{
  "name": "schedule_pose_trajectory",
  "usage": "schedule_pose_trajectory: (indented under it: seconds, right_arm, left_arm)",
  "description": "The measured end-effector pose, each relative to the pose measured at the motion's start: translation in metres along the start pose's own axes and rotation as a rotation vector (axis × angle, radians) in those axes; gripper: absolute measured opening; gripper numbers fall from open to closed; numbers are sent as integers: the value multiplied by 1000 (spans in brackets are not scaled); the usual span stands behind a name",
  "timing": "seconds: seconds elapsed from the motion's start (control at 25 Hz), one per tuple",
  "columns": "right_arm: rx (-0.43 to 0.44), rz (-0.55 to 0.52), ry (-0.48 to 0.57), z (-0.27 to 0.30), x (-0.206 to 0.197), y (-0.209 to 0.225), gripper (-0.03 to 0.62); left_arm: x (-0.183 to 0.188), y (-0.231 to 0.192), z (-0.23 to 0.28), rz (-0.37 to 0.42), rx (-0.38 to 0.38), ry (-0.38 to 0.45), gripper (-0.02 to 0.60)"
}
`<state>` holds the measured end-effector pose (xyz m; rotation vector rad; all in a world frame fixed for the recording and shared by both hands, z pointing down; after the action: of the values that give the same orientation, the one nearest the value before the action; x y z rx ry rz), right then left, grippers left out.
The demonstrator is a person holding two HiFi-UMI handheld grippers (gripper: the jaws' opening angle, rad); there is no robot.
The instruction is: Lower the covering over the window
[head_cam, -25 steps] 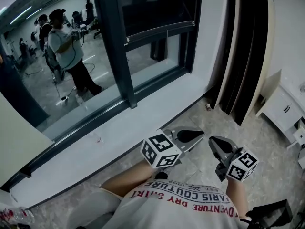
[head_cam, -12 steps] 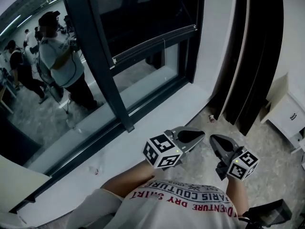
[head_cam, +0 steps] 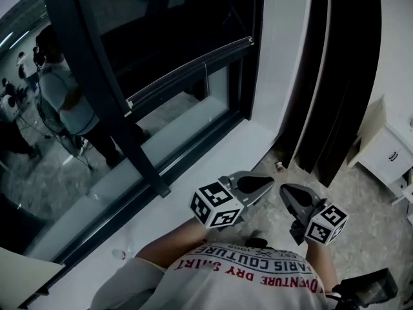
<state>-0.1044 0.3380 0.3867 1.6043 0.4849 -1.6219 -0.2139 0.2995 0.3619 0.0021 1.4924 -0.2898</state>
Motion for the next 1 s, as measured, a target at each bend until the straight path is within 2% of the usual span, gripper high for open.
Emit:
schedule_pose_trajectory:
  seconds: [0.24, 0.52, 0.76, 0.88, 1.0]
  right_arm:
    - [3, -2, 8, 13, 10, 80, 5]
    - [39, -6, 4, 53, 61, 219, 5]
    - [62, -15, -7, 85, 101, 332, 5]
    - [72, -22, -6, 95, 115, 369, 5]
    - [88, -26, -6, 104, 121, 388, 5]
  left_arm:
    - [-3, -47, 62, -2, 4, -13, 2]
    - [30, -153, 156, -18, 68, 2, 2]
    - [63, -239, 230, -23, 125, 56, 2]
    - [71, -267, 255, -14, 147, 56, 2]
    - [75, -286, 265, -12, 166, 67, 2]
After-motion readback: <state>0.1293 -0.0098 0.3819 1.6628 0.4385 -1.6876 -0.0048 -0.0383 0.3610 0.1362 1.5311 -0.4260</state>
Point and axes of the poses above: the fingertips, and each gripper's own axes: z forward along the fingers, y to its right, x out of its top, the point moved 5 cm from there along -z, backward along the fingers, and after that the axes turned 2 degrees about z, right-handed, at the moved point
